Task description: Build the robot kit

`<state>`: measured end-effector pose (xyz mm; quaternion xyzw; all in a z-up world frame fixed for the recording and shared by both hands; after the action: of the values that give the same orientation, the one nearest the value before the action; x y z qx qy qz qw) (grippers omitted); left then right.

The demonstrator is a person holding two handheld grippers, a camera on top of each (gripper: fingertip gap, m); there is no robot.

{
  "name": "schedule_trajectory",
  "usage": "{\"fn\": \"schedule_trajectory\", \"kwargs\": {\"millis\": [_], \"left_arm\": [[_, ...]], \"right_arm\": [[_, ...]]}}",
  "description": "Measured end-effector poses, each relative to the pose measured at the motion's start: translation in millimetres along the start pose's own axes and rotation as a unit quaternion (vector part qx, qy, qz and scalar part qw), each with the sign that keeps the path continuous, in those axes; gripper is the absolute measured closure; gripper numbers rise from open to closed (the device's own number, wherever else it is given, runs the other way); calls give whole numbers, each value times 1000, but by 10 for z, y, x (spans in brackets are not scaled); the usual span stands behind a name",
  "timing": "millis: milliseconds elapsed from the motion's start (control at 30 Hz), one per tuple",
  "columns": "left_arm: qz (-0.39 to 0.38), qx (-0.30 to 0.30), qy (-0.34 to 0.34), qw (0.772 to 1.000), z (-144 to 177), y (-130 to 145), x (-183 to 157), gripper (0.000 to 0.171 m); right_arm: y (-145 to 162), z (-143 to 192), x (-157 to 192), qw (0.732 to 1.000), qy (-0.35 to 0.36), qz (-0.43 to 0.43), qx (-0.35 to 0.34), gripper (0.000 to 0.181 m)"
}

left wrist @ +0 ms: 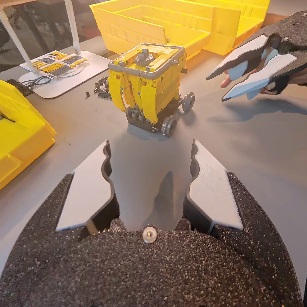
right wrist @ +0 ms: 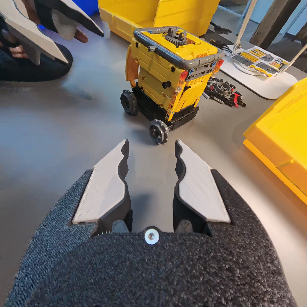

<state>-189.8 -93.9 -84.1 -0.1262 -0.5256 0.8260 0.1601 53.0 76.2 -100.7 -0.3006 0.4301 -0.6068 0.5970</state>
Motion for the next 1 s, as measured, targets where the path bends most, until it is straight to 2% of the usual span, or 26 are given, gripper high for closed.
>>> {"fn": "schedule_trajectory", "kwargs": {"millis": [133,233,367,433,533,667,767,867,900,1000], "left_arm": [[-30,11,-8,999,-32,-51,-23,82],[-49,8,-30,998,-38,-40,-131,94],[-56,-1,-53,997,5,-7,-318,104],[-57,-3,-63,996,40,9,-392,107],[-52,4,-77,996,93,27,-422,111],[-18,6,-73,997,83,40,-331,117],[8,16,-69,997,34,55,-249,117],[16,16,-66,998,19,55,-225,118],[18,15,-65,998,19,56,-221,118],[22,17,-63,998,31,59,-211,117]], "right_arm": [[-39,-180,-89,997,-35,58,36,128],[-71,-336,-205,991,-56,104,62,131],[-115,-476,-231,988,-76,117,64,152],[-126,-500,-167,989,-75,110,61,161],[-155,-496,-45,991,-44,105,68,163],[-246,-576,336,997,-2,50,64,167],[-304,-651,622,998,6,49,41,166],[-330,-646,668,999,-23,33,16,163],[-342,-611,646,999,-33,26,3,158],[-363,-427,514,998,-50,4,-29,128]]}}
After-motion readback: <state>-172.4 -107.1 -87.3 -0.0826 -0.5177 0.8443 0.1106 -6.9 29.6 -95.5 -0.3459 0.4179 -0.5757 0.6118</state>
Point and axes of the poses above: each gripper's, where its closed fingertips meet, z back along the fingers, y out of its underside, x = y × z across the jaws, the point moved 9 cm from there along z, back along the fingers, and after that the axes turned 7 degrees about y, right-handed, at the moved point
